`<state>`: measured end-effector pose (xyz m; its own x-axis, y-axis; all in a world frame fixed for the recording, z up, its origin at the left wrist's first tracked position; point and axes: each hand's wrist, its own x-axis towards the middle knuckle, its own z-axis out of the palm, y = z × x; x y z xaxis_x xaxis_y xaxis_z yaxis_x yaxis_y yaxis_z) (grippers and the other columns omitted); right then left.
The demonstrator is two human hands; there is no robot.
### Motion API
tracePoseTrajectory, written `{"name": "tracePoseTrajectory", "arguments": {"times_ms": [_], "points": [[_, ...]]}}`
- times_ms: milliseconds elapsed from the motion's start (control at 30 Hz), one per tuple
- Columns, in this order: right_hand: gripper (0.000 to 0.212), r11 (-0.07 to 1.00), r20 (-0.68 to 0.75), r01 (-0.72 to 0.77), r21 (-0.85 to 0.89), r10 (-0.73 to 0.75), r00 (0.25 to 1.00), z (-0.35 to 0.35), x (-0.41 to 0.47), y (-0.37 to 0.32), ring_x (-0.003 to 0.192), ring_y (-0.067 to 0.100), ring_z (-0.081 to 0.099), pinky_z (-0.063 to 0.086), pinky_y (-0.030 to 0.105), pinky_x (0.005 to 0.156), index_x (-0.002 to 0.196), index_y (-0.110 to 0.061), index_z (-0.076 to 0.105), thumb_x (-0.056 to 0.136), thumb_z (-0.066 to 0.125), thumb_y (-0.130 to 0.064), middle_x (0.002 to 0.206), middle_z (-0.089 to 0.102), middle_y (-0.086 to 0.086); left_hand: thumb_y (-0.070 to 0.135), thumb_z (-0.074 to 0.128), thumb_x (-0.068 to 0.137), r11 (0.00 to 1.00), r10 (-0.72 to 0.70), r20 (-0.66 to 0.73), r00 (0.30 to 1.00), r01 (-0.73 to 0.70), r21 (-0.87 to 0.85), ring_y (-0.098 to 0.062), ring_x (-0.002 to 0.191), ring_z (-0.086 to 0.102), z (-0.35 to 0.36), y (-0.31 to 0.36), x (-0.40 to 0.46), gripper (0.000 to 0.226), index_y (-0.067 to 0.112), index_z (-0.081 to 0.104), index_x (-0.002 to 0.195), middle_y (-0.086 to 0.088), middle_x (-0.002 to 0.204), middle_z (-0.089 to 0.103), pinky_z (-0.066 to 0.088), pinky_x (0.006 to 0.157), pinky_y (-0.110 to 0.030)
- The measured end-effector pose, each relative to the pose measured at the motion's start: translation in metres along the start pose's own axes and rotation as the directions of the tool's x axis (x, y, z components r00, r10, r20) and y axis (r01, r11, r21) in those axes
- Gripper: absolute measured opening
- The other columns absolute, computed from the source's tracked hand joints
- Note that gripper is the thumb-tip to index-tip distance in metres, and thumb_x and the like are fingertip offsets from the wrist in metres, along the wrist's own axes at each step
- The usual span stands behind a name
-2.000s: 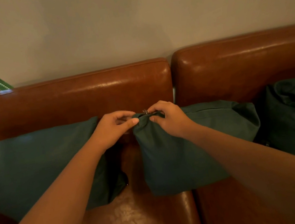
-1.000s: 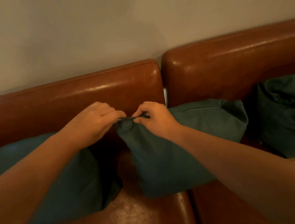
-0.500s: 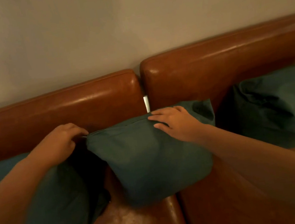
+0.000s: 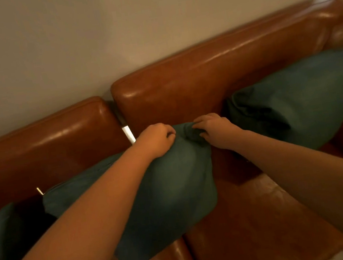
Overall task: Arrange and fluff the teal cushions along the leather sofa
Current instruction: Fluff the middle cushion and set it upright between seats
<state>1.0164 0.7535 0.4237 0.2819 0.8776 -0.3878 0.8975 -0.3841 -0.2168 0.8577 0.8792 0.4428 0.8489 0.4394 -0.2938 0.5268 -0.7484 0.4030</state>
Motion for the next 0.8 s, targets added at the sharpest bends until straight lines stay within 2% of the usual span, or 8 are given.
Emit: {"name": "tracePoseTrajectory", "arguments": {"times_ms": [133,267,367,433,533,633,700,800], "points": [[0.041,0.998,0.045,-0.045,-0.031,0.047,0.998,0.004,0.008,0.005,0.126,0.032,0.035,0.040,0.044,0.103,0.137,-0.015,0.047,0.097,0.049,-0.013,0.142,0.038,0.007,0.042,0.054,0.092,0.991,-0.125,0.023,0.992,0.123,0.059,-0.031,0.116,0.054,0.023,0.007,0.022,0.043,0.017,0.059,0.125,-0.010,0.129,0.058,0.047,0.095,-0.044],[0.033,0.995,-0.022,-0.046,-0.084,0.044,0.999,0.007,0.011,0.011,0.119,0.031,0.040,0.041,0.040,0.096,0.125,-0.010,0.057,0.095,0.049,-0.002,0.131,0.044,0.009,0.042,0.046,0.095,0.985,-0.078,-0.019,0.997,0.080,0.150,-0.031,0.115,0.052,0.035,0.004,0.019,0.038,0.021,0.061,0.123,-0.009,0.126,0.056,0.045,0.094,-0.045],[0.030,0.999,-0.048,-0.037,0.002,0.037,0.998,0.005,0.009,0.015,0.117,0.028,0.044,0.042,0.037,0.096,0.121,-0.011,0.059,0.095,0.047,-0.002,0.126,0.049,0.008,0.039,0.045,0.096,0.990,-0.034,-0.108,0.994,0.048,0.133,-0.028,0.113,0.053,0.038,-0.001,0.011,0.034,0.025,0.063,0.121,-0.005,0.124,0.059,0.044,0.093,-0.042],[0.022,0.985,-0.129,-0.056,0.162,0.077,0.989,0.002,0.006,0.018,0.110,0.026,0.050,0.044,0.035,0.093,0.113,-0.011,0.062,0.096,0.048,-0.005,0.121,0.054,0.008,0.039,0.044,0.096,0.995,-0.022,-0.143,0.990,0.035,0.093,-0.026,0.113,0.053,0.039,-0.007,0.005,0.035,0.023,0.062,0.122,-0.004,0.125,0.060,0.044,0.094,-0.042],[0.012,0.862,-0.270,-0.045,0.505,0.207,0.941,-0.002,-0.005,0.018,0.101,0.020,0.055,0.045,0.030,0.086,0.101,-0.011,0.064,0.095,0.054,-0.009,0.111,0.059,0.006,0.037,0.042,0.098,0.999,-0.023,-0.188,0.982,0.027,0.022,-0.026,0.114,0.053,0.040,-0.015,-0.005,0.038,0.019,0.059,0.126,-0.004,0.126,0.060,0.041,0.098,-0.039],[0.009,0.747,-0.303,-0.005,0.665,0.276,0.912,-0.004,-0.012,0.015,0.096,0.015,0.056,0.041,0.024,0.082,0.098,-0.014,0.064,0.094,0.057,-0.013,0.108,0.062,0.004,0.036,0.041,0.099,0.999,-0.022,-0.251,0.968,0.014,-0.034,-0.024,0.116,0.052,0.038,-0.017,-0.016,0.039,0.017,0.058,0.129,-0.003,0.127,0.060,0.039,0.100,-0.035],[0.008,0.643,-0.288,0.019,0.766,0.317,0.904,-0.003,-0.014,0.012,0.095,0.013,0.057,0.046,0.027,0.083,0.096,-0.016,0.065,0.094,0.057,-0.013,0.105,0.064,0.002,0.044,0.039,0.097,0.997,-0.031,-0.256,0.966,0.012,-0.077,-0.021,0.117,0.052,0.035,-0.016,-0.019,0.043,0.020,0.059,0.127,0.000,0.126,0.060,0.039,0.100,-0.035],[0.014,0.498,-0.252,0.065,0.865,0.319,0.914,0.000,-0.018,0.010,0.096,0.018,0.061,0.052,0.042,0.090,0.088,-0.022,0.065,0.094,0.057,-0.012,0.098,0.066,0.003,0.063,0.035,0.087,0.984,-0.054,-0.225,0.973,0.014,-0.177,-0.018,0.118,0.053,0.029,-0.002,-0.014,0.059,0.025,0.061,0.124,0.003,0.126,0.061,0.041,0.101,-0.040]]}}
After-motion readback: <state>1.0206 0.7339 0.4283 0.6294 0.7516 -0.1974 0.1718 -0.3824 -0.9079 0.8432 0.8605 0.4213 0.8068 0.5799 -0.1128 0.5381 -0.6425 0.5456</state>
